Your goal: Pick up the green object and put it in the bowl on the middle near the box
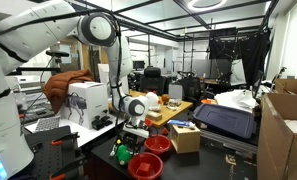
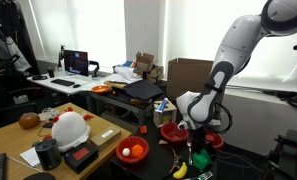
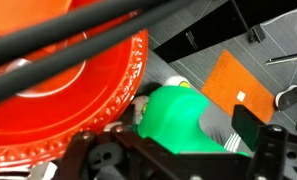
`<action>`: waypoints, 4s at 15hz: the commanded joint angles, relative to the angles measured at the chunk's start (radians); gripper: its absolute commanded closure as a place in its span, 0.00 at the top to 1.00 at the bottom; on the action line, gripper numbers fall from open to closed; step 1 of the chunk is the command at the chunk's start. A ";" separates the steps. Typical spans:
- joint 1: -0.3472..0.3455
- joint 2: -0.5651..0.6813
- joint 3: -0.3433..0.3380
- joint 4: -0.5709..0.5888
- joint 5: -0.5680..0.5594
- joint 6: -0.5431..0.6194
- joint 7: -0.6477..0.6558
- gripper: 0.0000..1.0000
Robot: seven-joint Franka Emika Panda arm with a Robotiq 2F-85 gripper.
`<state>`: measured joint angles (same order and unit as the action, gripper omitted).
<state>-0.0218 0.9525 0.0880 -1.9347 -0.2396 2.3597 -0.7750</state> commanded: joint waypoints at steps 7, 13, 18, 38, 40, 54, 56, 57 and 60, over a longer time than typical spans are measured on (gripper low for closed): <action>0.002 -0.018 0.003 -0.018 -0.012 0.005 0.035 0.23; -0.016 -0.034 0.024 0.000 0.015 -0.063 0.040 0.00; -0.040 -0.043 0.054 0.031 0.062 -0.134 0.025 0.02; -0.011 -0.035 0.005 0.415 0.159 -0.249 0.389 0.02; 0.005 -0.001 -0.014 0.469 0.150 -0.227 0.455 0.02; 0.105 0.100 -0.169 0.565 -0.020 -0.172 0.660 0.02; 0.095 0.084 -0.152 0.547 -0.015 -0.195 0.625 0.02; 0.098 0.081 -0.153 0.540 -0.019 -0.198 0.623 0.02; 0.097 0.082 -0.142 0.540 -0.017 -0.240 0.602 0.02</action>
<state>0.0734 1.0599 -0.0618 -1.3744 -0.2398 2.1713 -0.1542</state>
